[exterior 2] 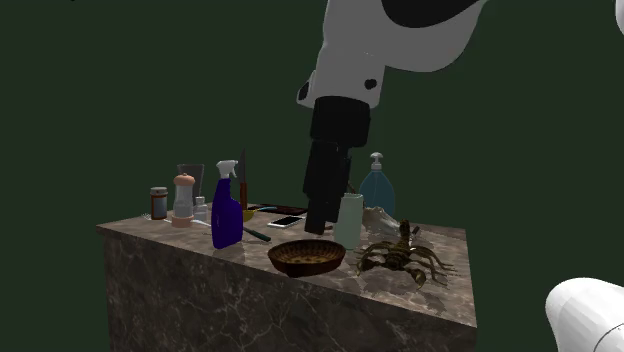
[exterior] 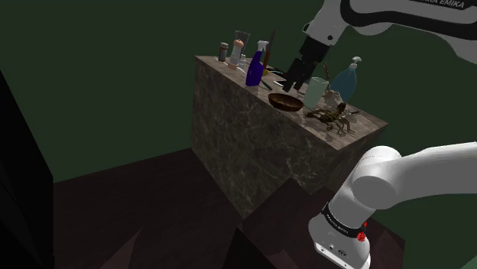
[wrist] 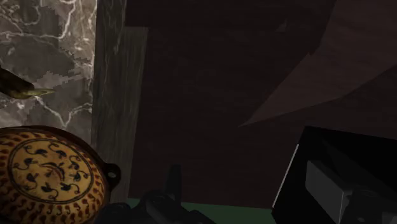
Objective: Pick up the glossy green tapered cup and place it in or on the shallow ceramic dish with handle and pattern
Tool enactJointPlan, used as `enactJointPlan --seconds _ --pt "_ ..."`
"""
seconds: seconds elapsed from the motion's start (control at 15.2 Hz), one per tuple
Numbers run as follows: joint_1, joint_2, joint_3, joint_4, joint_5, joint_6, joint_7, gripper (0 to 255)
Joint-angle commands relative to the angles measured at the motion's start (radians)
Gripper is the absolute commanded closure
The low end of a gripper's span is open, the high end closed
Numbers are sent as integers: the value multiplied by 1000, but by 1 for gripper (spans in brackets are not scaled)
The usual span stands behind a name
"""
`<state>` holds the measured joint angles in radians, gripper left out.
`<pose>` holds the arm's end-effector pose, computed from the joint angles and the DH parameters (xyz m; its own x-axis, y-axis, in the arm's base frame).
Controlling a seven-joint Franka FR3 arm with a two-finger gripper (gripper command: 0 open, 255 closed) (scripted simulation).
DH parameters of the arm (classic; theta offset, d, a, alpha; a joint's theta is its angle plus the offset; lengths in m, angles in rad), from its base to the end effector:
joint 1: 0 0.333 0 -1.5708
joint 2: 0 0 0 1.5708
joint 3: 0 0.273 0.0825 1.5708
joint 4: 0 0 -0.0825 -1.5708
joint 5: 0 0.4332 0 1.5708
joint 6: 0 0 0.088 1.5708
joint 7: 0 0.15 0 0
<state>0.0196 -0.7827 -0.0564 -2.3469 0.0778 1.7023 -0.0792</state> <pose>0.4066 -0.0056 0.5340 0.9885 0.0429 0.1448 0.0586 -0.9926 -0.1062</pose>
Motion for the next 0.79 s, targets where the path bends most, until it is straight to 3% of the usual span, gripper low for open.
enactJointPlan --seconds 0.0,0.73 --pt "0 0 0 0 0 0 0 0" --pt "-84 195 -193 153 -148 -37 -199 0"
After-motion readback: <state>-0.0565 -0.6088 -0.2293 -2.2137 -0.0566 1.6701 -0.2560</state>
